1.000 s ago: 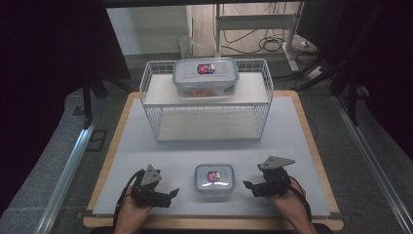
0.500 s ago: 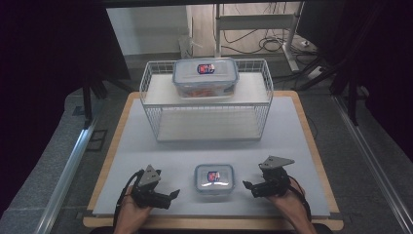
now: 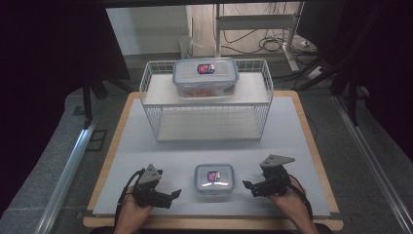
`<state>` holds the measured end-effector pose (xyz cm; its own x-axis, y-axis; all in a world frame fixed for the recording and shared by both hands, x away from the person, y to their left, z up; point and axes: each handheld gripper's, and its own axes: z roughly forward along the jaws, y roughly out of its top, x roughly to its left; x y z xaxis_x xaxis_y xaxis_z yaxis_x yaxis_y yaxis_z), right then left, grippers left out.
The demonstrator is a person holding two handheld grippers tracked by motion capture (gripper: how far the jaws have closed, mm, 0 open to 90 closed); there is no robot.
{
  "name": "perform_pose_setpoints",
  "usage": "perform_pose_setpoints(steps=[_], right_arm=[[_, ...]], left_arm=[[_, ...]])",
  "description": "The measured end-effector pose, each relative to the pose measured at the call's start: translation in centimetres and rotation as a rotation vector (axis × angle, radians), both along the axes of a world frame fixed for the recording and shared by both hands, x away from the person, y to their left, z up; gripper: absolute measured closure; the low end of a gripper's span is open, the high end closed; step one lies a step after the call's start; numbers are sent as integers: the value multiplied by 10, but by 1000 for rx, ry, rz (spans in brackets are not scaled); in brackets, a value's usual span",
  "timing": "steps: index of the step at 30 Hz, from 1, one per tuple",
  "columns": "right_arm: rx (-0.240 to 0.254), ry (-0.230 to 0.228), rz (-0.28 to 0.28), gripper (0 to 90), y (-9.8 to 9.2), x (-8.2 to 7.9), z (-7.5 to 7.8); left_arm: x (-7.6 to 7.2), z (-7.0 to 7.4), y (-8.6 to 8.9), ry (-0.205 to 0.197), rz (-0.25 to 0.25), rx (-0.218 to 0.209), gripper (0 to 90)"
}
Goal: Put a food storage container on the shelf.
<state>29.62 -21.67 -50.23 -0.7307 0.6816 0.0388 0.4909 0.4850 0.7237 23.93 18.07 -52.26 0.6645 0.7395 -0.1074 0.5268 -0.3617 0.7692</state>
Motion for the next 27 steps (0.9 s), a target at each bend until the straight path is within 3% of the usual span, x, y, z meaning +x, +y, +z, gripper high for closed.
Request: perform_pose_setpoints(steps=[10,15,19,23,27], right_arm=[[36,24,8,35,3,-1,6],[56,58,21,32,7,-3,10],[51,73,23,83,11,-4,13],[61,91,30,147,13,-4,16],[63,103,44,211,16,-4,17]], left_arm=[[1,5,-3,30,-15,-58,30],[3,7,-11,52,-41,-75,25],[7,10,-16,80,-65,-116,39],[11,11,-23,88,-76,-100,61],[17,11,-28,100,-78,-111,84]])
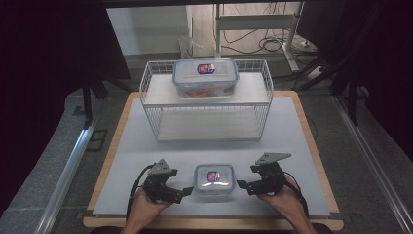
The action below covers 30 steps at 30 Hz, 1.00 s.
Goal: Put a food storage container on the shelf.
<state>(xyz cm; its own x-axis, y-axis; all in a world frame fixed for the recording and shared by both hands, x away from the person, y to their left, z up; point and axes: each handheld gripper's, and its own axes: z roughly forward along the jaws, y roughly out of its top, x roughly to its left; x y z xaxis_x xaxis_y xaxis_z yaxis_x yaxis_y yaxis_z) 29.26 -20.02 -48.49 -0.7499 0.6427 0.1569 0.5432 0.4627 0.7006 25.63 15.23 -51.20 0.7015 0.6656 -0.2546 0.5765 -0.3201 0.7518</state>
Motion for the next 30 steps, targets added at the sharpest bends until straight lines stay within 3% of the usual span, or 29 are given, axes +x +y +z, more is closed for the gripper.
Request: perform_pose_setpoints(steps=[7,10,14,21,22,30], right_arm=[[4,7,29,272,9,1,-1],[26,27,41,276,14,2,-3],[40,43,51,268,20,4,-5],[81,120,59,213,24,11,-13],[91,138,60,205,25,13,-15],[151,231,73,192,27,21,-25]], left_arm=[[12,-3,-5,40,-18,-47,117],[18,-4,-8,75,-29,-71,81],[23,-6,-13,82,-46,-72,74],[32,-11,-22,121,-67,-95,47],[35,-14,-23,143,-80,-101,47],[36,-21,-30,205,-136,-140,76]])
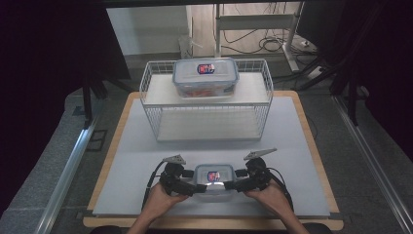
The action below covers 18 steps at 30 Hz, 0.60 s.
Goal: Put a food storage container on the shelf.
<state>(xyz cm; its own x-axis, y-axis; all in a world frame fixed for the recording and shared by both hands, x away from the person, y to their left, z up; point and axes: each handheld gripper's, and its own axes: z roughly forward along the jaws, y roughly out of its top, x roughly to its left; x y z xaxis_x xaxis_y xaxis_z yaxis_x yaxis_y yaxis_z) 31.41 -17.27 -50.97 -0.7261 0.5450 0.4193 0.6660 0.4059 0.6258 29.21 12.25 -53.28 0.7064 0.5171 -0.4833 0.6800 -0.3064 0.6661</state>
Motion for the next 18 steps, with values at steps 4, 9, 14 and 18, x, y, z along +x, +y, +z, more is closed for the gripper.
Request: perform_pose_setpoints(steps=[4,9,14,18], right_arm=[[33,52,22,199,3,2,-4],[50,100,15,231,-1,3,-5],[51,117,4,278,-3,2,-5],[26,84,-1,344,-4,-3,0]], left_arm=[[-1,-1,-2,18,-19,-8,86],[-1,-1,4,57,-15,-61,131],[-4,0,4,54,0,-36,204],[-7,3,7,39,20,-33,279]])
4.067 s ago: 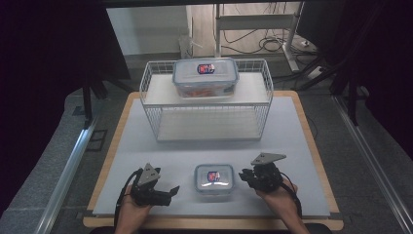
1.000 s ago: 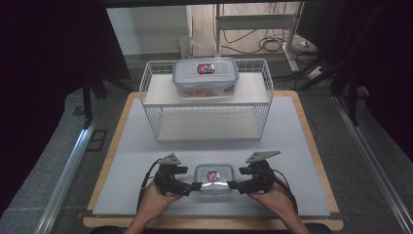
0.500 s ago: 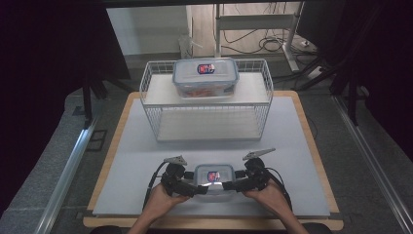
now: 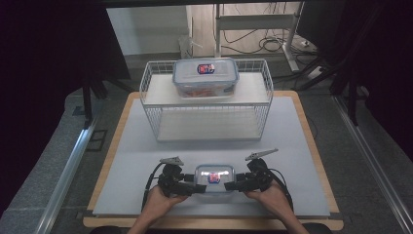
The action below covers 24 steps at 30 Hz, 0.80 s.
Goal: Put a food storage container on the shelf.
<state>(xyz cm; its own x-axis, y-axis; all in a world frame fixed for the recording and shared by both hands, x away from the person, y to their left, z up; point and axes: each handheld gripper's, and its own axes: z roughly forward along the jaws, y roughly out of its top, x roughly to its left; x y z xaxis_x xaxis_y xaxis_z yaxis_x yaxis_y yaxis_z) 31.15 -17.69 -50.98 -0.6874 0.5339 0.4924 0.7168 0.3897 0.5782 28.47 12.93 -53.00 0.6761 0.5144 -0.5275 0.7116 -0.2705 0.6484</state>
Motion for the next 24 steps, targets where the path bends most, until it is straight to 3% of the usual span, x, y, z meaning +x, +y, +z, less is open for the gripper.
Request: perform_pose_setpoints(steps=[3,5,12,18,24], right_arm=[[-6,-15,-5,375,-1,-3,2],[-7,-35,-4,404,-2,-8,4],[25,-43,-20,508,-9,-16,7],[52,-30,-17,536,-12,-19,6],[87,-11,-22,548,-16,-19,3]], left_arm=[[-2,1,4,2,15,-17,388],[-5,1,7,-7,8,-22,417],[-12,3,14,-8,9,-61,535],[-18,3,13,-29,16,-62,550],[-18,0,15,-4,31,-98,560]])
